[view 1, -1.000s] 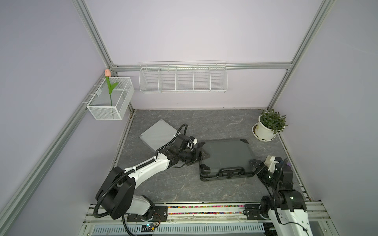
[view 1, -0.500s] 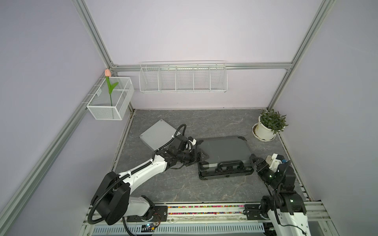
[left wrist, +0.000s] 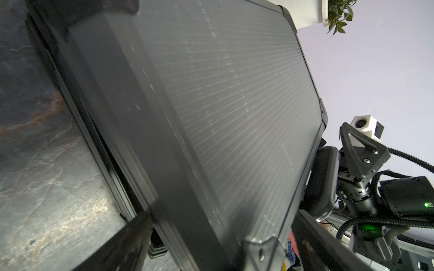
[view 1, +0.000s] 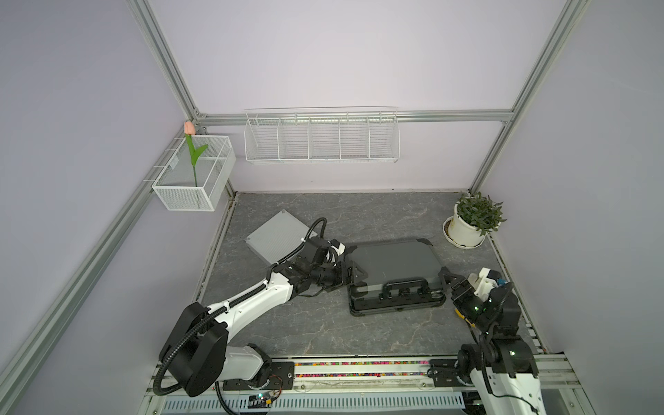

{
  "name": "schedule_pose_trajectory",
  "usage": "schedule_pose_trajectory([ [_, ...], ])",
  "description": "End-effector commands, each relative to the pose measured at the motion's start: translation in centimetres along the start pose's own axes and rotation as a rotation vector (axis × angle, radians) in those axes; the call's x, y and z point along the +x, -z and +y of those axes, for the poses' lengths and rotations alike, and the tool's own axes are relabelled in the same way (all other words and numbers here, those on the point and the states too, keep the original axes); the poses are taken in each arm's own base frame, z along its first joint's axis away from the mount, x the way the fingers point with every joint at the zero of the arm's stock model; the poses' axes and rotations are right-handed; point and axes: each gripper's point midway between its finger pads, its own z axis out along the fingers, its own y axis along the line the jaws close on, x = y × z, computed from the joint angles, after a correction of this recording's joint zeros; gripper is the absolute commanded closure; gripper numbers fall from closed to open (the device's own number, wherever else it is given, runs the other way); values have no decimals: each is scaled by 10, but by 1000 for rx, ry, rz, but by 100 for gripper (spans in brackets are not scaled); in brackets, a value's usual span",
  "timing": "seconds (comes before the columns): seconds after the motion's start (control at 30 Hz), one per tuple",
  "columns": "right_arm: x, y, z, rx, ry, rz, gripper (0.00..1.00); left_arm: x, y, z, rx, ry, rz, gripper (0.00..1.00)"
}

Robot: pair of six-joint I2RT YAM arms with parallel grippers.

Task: Open the poker set cases
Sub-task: Open the case lid on the poker set case.

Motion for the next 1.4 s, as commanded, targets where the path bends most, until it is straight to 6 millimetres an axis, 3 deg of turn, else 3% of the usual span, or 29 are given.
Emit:
schedule_pose_trajectory([
  [0.0,-6,7,48,-204,31,6,12,0,0,-28,101,-42,24,4],
  [0.27,-12,4,52,-198,46,-7,11,8,3,-15,39,-54,42,2],
  [0.5,-12,4,53,-197,59,-6,12,0,4,5,-6,-21,-6,2],
  [0.77,-14,6,53,-203,42,-21,12,-17,-4,-19,120,-14,-32,1],
  [0.93,-17,6,55,-211,38,-34,12,-19,-13,-16,106,-27,-3,1],
  [1.37,-33,14,56,-174,92,-118,12,-53,-31,-43,135,-92,28,6],
])
